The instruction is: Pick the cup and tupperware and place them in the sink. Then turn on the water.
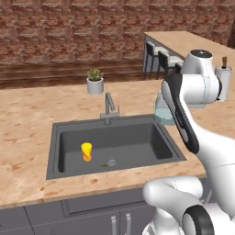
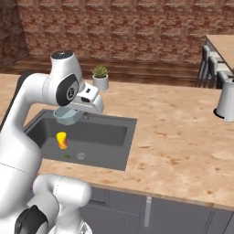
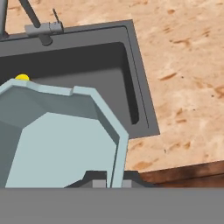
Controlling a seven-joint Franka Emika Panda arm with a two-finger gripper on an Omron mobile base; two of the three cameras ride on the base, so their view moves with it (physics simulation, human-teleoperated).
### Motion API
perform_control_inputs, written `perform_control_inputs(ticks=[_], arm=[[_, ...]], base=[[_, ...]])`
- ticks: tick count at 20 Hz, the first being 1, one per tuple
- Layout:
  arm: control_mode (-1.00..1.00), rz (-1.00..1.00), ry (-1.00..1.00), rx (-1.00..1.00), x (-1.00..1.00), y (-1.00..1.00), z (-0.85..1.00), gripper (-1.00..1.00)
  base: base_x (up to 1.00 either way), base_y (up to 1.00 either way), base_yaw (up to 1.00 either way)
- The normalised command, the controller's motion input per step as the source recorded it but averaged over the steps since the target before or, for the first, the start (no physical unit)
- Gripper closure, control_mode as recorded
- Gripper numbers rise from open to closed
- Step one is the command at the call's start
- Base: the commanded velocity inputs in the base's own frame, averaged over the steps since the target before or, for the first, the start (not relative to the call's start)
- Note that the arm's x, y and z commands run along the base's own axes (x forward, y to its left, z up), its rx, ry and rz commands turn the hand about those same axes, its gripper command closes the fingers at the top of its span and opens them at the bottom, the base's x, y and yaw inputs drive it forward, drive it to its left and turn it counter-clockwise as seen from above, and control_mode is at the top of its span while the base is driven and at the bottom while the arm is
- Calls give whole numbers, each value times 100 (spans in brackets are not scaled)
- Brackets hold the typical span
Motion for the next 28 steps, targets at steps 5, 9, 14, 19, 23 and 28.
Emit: perform_control_inputs(ticks=[5, 9, 14, 19, 23, 28], arm=[[100, 0, 0, 0, 0, 0, 0, 100], [100, 0, 0, 0, 0, 0, 0, 100], [100, 0, 0, 0, 0, 0, 0, 100], [100, 0, 0, 0, 0, 0, 0, 100], [100, 0, 0, 0, 0, 0, 0, 100], [100, 0, 0, 0, 0, 0, 0, 100]], base=[[25, -1, 5], [8, 0, 3], [0, 0, 0], [0, 0, 0], [15, 0, -3], [9, 0, -9]])
